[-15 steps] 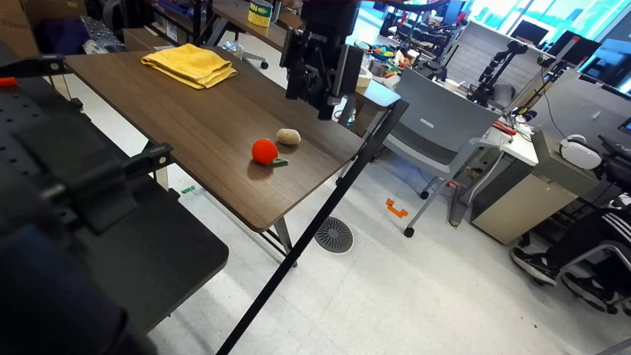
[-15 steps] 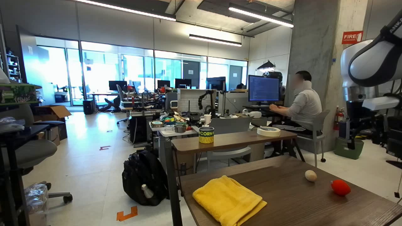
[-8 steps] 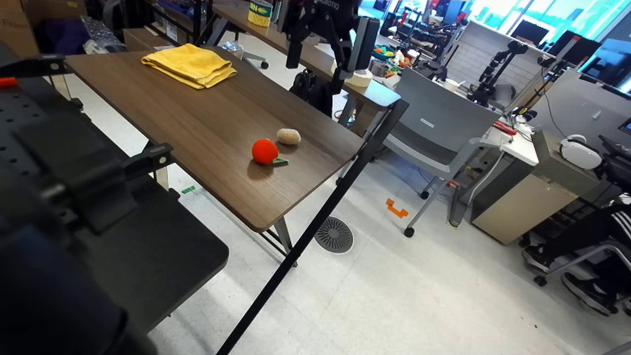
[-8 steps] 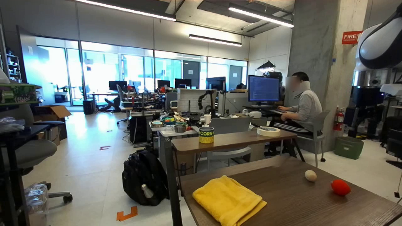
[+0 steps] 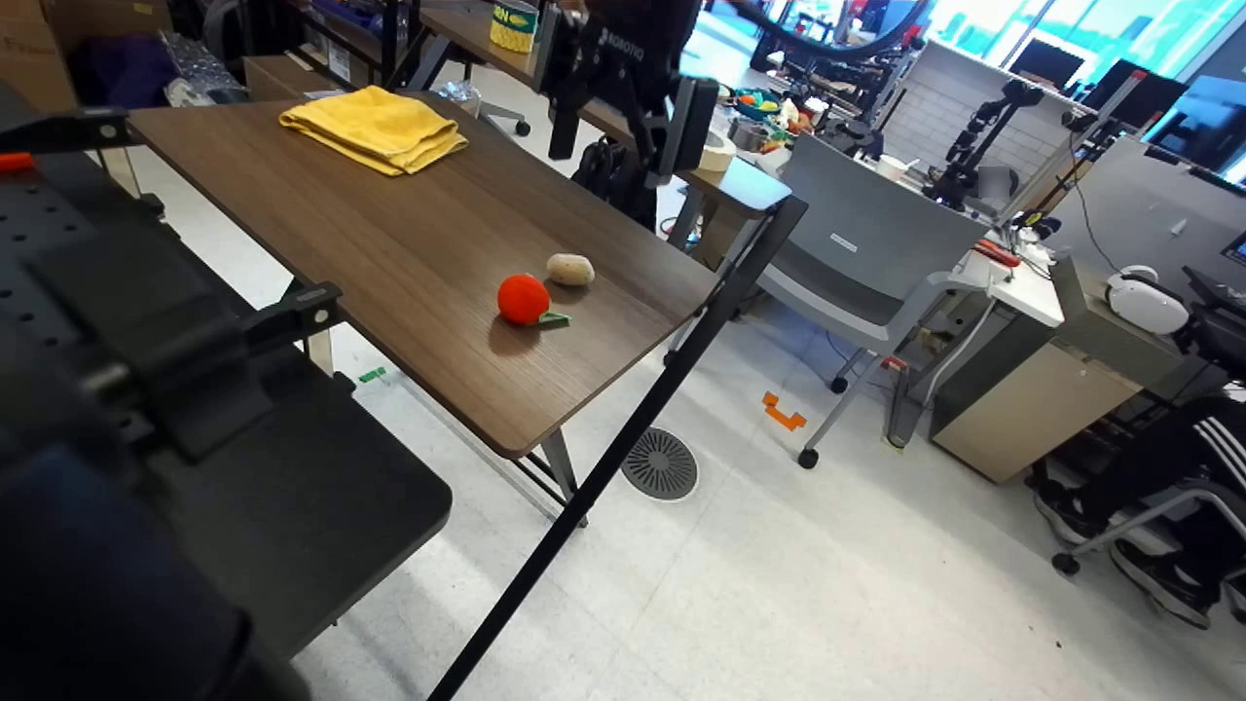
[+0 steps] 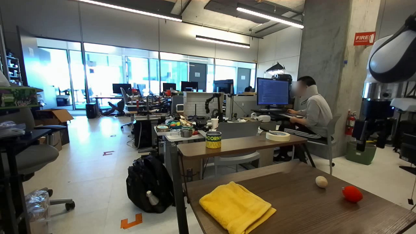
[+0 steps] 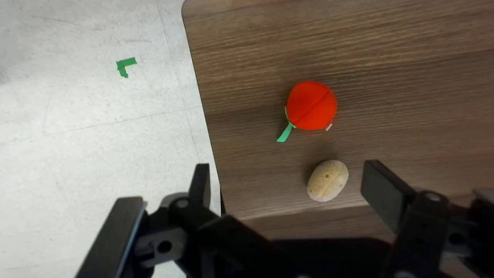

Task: Move the two plush toys to the left and use the towel to the wipe the table

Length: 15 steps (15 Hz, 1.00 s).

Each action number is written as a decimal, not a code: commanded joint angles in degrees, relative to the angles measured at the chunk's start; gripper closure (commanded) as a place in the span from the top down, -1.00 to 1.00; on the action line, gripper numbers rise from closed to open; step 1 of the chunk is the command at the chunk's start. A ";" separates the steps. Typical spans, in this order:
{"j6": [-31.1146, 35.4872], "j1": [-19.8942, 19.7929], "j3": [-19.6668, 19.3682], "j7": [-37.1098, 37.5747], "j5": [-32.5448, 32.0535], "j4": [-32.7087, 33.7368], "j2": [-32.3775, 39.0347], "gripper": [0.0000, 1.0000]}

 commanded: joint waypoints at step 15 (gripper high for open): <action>22.54 1.52 2.90 2.36 1.25 -0.24 17.24 1.00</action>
